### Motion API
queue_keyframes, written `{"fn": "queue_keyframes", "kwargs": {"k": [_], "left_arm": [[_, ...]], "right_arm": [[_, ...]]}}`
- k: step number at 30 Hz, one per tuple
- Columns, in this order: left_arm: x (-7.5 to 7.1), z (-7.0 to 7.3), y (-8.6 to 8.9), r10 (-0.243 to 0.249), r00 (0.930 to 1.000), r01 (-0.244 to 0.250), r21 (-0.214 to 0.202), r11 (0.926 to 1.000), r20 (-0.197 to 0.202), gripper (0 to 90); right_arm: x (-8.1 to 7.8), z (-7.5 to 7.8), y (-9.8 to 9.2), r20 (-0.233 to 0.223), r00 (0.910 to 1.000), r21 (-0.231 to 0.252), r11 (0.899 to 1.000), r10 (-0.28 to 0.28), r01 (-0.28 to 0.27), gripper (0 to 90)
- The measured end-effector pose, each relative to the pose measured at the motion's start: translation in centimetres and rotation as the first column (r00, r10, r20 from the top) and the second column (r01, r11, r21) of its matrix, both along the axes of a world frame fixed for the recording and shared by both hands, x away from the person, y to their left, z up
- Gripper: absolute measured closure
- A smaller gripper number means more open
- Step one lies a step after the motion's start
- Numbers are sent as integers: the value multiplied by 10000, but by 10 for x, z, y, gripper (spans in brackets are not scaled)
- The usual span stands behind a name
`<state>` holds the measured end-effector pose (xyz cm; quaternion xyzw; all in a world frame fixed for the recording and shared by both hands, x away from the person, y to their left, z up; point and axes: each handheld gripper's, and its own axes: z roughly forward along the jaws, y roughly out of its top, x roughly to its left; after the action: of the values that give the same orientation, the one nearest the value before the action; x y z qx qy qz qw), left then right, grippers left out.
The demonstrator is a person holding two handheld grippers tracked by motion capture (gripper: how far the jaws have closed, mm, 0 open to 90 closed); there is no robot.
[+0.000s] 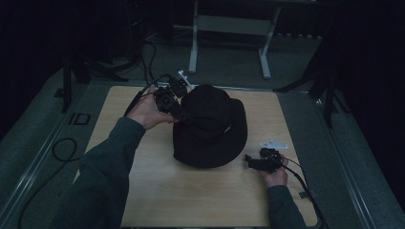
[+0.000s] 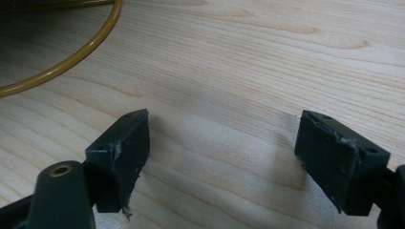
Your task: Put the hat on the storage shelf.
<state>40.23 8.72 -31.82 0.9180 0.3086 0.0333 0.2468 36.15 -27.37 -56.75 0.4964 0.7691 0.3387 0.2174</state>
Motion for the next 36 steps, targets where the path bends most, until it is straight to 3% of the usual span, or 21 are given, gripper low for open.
{"fn": "queue_keyframes", "kwargs": {"k": [13, 24, 36], "left_arm": [[-4, 9, 12, 374, 9991, -364, -477, 9982, 213, 344], [-5, 17, 26, 876, 9946, -842, -591, 9947, 563, 278], [-3, 16, 41, 1426, 9859, -1395, -406, 9894, 877, 228]], "right_arm": [[0, 0, 0, 1, 10000, -1, 10000, 0, 0, 192], [0, 0, 0, -1, 10000, -2, 10000, 1, -1, 192], [0, 0, 0, -7, 10000, 2, 10000, 17, -17, 192]]}}
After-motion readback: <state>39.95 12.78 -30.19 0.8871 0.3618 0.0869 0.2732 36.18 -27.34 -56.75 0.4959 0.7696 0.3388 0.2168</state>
